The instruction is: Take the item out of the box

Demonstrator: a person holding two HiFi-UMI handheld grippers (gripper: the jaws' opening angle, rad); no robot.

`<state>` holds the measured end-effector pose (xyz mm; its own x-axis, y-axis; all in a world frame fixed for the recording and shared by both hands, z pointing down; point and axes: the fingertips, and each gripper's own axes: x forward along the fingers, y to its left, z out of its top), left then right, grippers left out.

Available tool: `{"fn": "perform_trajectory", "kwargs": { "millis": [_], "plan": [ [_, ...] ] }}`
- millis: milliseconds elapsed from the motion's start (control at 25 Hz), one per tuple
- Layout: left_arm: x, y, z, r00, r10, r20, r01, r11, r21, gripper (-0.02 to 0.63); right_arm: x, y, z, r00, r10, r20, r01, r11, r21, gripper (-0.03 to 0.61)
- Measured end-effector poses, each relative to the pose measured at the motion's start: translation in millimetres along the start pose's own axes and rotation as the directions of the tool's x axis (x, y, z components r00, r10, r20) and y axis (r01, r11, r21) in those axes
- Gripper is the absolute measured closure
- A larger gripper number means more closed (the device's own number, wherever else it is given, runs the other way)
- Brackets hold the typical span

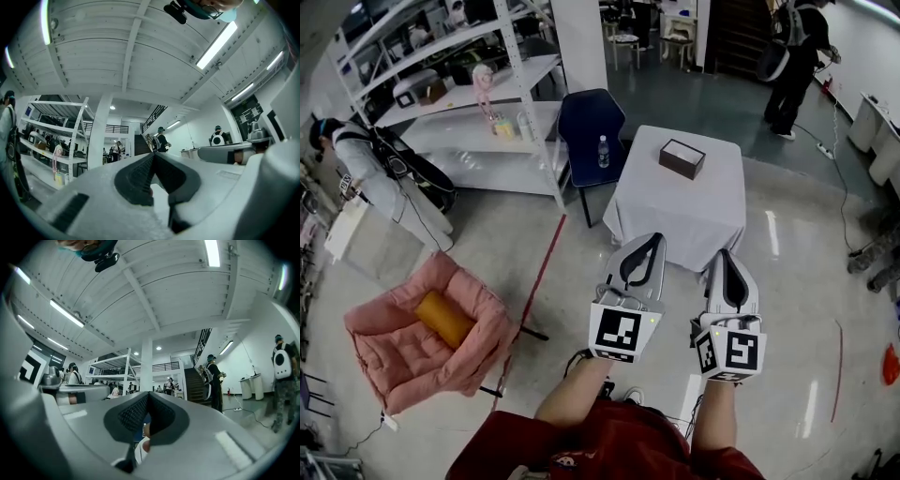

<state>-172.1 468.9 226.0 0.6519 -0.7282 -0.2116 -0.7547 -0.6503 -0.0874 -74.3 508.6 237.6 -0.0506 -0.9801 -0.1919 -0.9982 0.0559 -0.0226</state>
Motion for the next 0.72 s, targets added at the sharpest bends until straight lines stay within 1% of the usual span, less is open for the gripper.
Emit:
{"fn": "perform_trajectory", "kwargs": {
  "millis": [120, 320, 480, 640, 720],
  "plan": [
    [7, -15, -8, 1.0, 0.001, -0.028, -0.001, 1.0, 0.0, 0.612, -4, -15, -5, 1.0, 0.002, -0.001, -0.002, 1.0, 0.006, 0.577],
    [16, -33, -17, 0.999, 0.005, -0.042, -0.005, 1.0, -0.008, 0.612, -9, -37, -11, 1.0, 0.014, -0.004, -0.014, 0.999, 0.041, 0.577],
    [25, -39, -20, 0.999, 0.007, -0.036, -0.007, 1.0, -0.005, 0.611, -7, -49, -16, 1.0, 0.018, -0.011, -0.017, 0.999, 0.047, 0.577],
    [37, -39, -24, 0.999, 0.005, -0.054, -0.006, 1.0, -0.016, 0.611, 2, -55, -17, 0.999, 0.025, -0.02, -0.025, 0.999, 0.045, 0.577],
    [42, -38, -26, 0.999, -0.001, -0.047, 0.0, 1.0, -0.014, 0.611, 7, -57, -20, 0.999, 0.024, -0.024, -0.023, 0.999, 0.048, 0.577]
  ]
}}
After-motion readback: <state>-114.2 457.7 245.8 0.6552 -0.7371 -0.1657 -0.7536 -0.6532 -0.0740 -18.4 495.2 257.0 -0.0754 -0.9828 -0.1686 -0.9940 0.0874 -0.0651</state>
